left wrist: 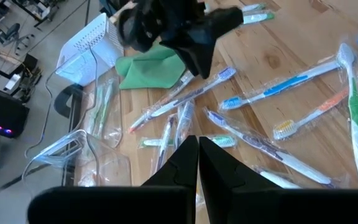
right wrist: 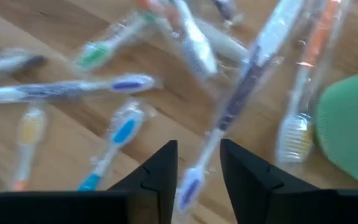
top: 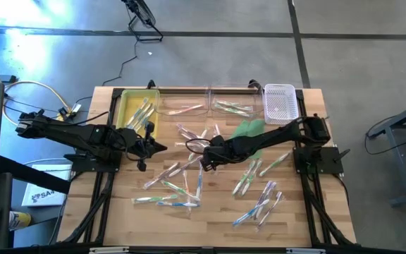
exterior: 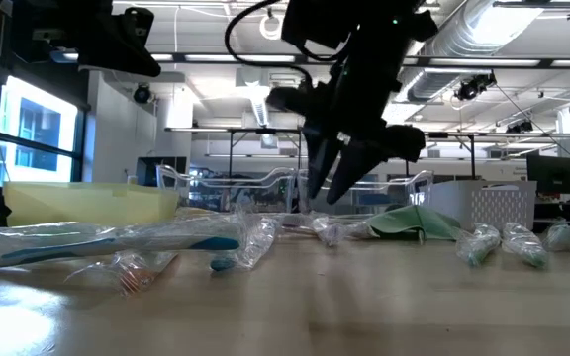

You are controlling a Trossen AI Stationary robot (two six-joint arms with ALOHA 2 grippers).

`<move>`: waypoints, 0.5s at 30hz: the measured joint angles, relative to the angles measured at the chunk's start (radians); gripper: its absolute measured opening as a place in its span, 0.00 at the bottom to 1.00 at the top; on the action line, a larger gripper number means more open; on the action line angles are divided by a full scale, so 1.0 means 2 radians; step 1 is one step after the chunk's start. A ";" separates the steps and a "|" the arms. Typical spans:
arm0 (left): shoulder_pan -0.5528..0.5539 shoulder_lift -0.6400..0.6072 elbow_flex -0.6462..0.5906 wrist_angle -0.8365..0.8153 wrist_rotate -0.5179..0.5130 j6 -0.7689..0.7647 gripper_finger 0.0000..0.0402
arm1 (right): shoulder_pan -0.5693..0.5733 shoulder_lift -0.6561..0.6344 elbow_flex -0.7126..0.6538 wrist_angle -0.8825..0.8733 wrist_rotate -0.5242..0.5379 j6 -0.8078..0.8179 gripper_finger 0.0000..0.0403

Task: Pick & Place Toothbrushes
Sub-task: Put the purple toothbrush into the white bin

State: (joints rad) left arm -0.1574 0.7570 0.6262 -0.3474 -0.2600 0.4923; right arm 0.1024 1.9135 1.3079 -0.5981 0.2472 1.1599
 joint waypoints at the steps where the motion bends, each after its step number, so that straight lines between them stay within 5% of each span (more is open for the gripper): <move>1: 0.000 0.000 0.000 0.000 0.000 0.000 0.02 | 0.001 0.003 0.000 0.001 0.004 0.001 0.29; 15: 0.000 0.000 0.000 0.000 0.000 0.000 0.02 | 0.002 0.047 0.000 0.005 -0.019 0.024 0.29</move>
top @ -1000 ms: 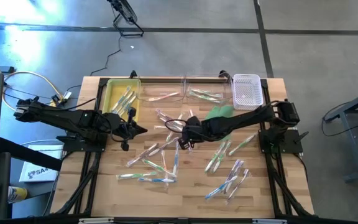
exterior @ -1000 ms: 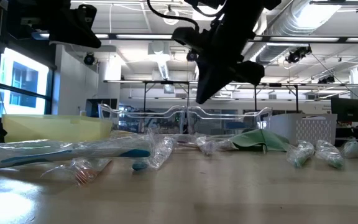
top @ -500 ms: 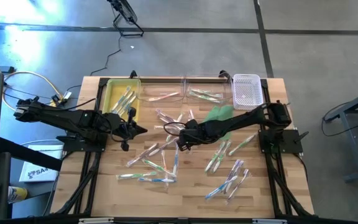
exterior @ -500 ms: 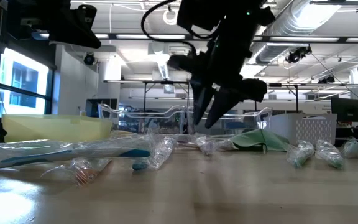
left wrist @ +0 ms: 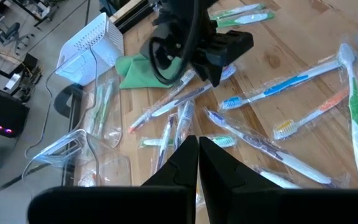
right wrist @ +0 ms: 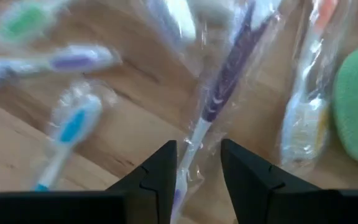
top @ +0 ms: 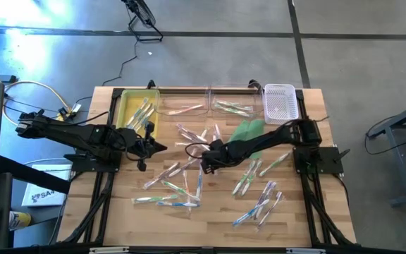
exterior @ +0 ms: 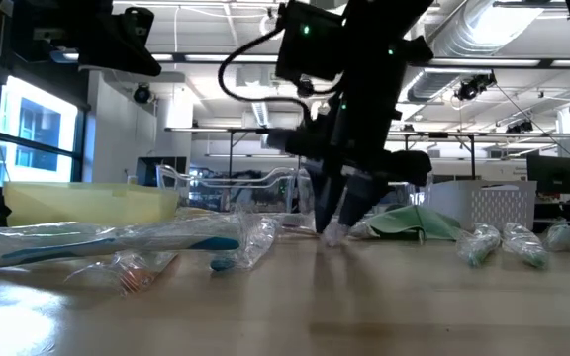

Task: Pick & Place Toothbrushes
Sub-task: Put the purple toothbrush into the white bin

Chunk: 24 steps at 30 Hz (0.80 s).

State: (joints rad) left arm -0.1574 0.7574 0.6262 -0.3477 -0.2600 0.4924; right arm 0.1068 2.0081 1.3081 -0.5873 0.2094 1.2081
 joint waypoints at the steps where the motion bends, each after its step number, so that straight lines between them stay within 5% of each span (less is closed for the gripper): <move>1: 0.000 0.000 0.000 0.000 0.000 0.000 0.02 | 0.000 0.003 0.000 0.001 -0.003 0.000 0.29; 9: 0.000 0.000 0.000 0.000 0.000 0.000 0.02 | 0.000 0.006 0.001 0.003 -0.003 -0.004 0.27; 19: 0.000 0.000 0.000 0.000 0.000 0.000 0.02 | -0.001 0.004 0.001 -0.014 -0.034 -0.017 0.04; 24: 0.000 0.000 0.000 0.000 0.000 0.000 0.02 | -0.002 -0.005 0.000 -0.029 -0.060 -0.030 0.02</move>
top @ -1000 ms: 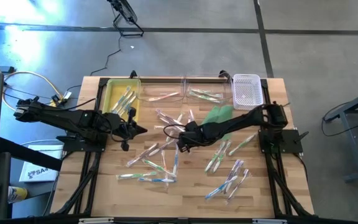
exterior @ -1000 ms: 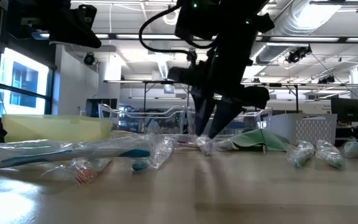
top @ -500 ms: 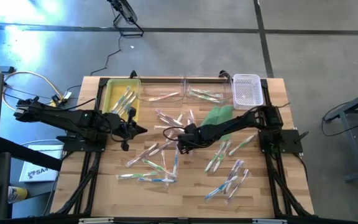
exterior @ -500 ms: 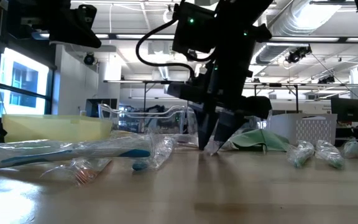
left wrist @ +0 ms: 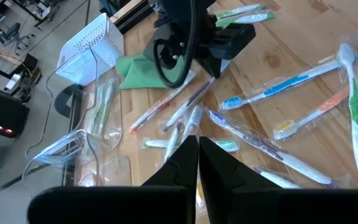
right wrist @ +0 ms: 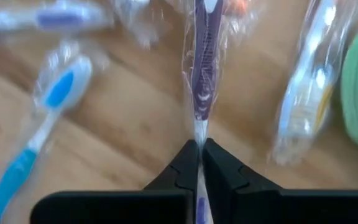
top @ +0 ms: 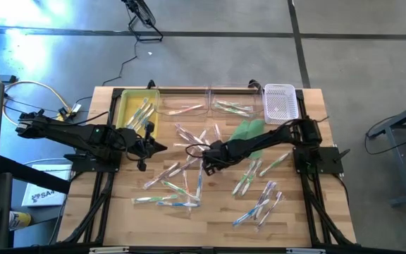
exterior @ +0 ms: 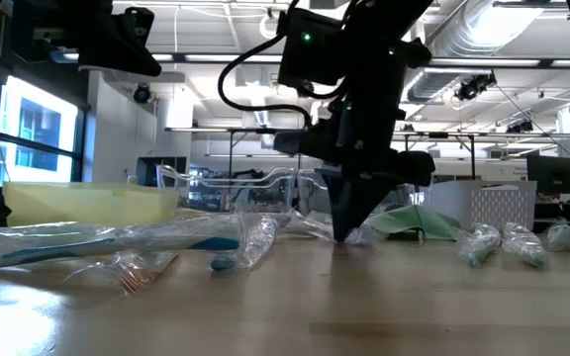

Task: Pick & Place Toothbrushes
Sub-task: Put the purple toothbrush into the white bin

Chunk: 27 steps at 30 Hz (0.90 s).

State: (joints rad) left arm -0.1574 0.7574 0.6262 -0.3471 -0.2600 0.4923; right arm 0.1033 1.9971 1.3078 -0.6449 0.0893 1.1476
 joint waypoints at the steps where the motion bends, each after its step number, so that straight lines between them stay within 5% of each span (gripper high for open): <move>1: 0.000 0.000 0.000 0.000 0.000 0.000 0.02 | 0.001 -0.004 -0.001 -0.005 -0.002 -0.001 0.01; 27: 0.000 0.000 0.000 0.000 0.000 0.000 0.02 | 0.001 -0.186 0.000 -0.104 0.191 -0.053 0.01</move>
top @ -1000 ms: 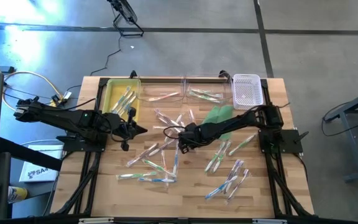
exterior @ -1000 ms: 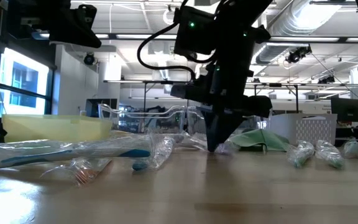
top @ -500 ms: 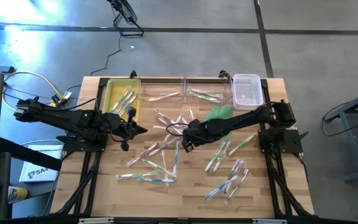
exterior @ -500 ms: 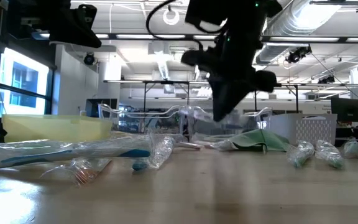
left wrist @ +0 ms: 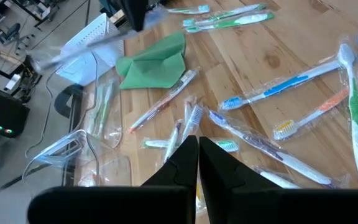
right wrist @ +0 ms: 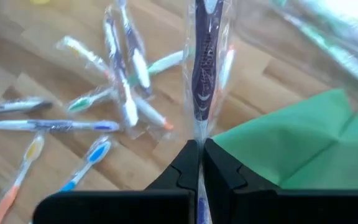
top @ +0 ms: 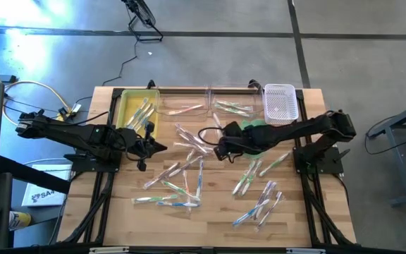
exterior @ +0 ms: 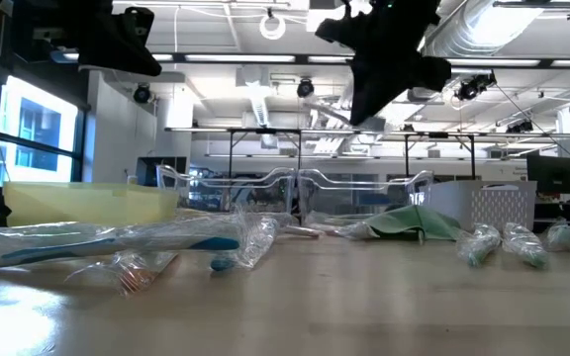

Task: Pick & Place Toothbrushes
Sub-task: Put the purple toothbrush into the white bin

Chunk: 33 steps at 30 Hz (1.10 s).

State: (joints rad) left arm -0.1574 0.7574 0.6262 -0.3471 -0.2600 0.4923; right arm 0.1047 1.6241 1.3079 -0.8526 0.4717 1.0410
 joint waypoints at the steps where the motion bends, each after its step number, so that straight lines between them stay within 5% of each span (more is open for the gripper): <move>1: 0.000 0.000 0.000 0.000 0.000 0.000 0.02 | 0.000 -0.003 0.000 -0.007 0.006 0.000 0.01; 17: 0.000 0.000 0.000 0.000 0.000 0.000 0.02 | -0.065 -0.056 0.000 -0.154 0.006 -0.037 0.01; 33: 0.000 0.000 0.000 0.000 0.000 0.000 0.02 | -0.241 -0.111 0.000 -0.288 -0.103 -0.145 0.01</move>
State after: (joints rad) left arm -0.1574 0.7574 0.6262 -0.3470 -0.2600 0.4919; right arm -0.3763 1.4029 1.3079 -1.4282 0.2665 0.7519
